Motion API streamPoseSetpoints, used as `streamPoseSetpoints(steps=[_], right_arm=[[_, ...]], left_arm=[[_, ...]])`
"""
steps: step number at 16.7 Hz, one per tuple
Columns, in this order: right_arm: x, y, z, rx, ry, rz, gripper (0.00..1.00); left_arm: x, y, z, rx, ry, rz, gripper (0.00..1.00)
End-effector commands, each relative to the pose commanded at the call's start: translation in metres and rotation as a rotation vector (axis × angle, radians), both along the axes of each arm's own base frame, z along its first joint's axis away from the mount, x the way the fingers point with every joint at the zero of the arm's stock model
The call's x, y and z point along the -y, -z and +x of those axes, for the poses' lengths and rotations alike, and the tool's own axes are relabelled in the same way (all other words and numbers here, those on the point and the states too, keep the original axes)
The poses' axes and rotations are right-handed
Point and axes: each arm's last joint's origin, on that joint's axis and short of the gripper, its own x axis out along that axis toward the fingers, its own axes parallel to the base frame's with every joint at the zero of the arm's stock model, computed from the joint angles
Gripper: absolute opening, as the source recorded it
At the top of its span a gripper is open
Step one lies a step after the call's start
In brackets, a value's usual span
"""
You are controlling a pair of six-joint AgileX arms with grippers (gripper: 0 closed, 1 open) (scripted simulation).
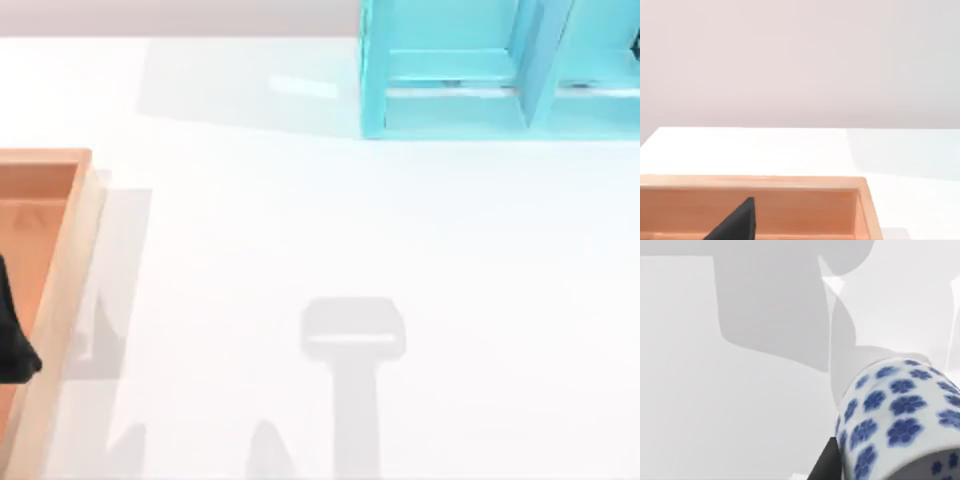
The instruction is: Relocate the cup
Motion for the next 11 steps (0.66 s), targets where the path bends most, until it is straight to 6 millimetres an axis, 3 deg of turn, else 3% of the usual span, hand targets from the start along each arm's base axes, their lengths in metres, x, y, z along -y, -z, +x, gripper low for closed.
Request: streamPoseSetpoints(steps=[5, 11], right_arm=[[0.0000, 0.0000, 0.0000, 0.000, 0.000, 0.000, 0.98], [0.0000, 0.0000, 0.0000, 0.000, 0.000, 0.000, 1.00]], left_arm=[[0.0000, 0.0000, 0.0000, 0.000, 0.000, 0.000, 1.00], [0.0000, 0.0000, 0.0000, 0.000, 0.000, 0.000, 1.00]])
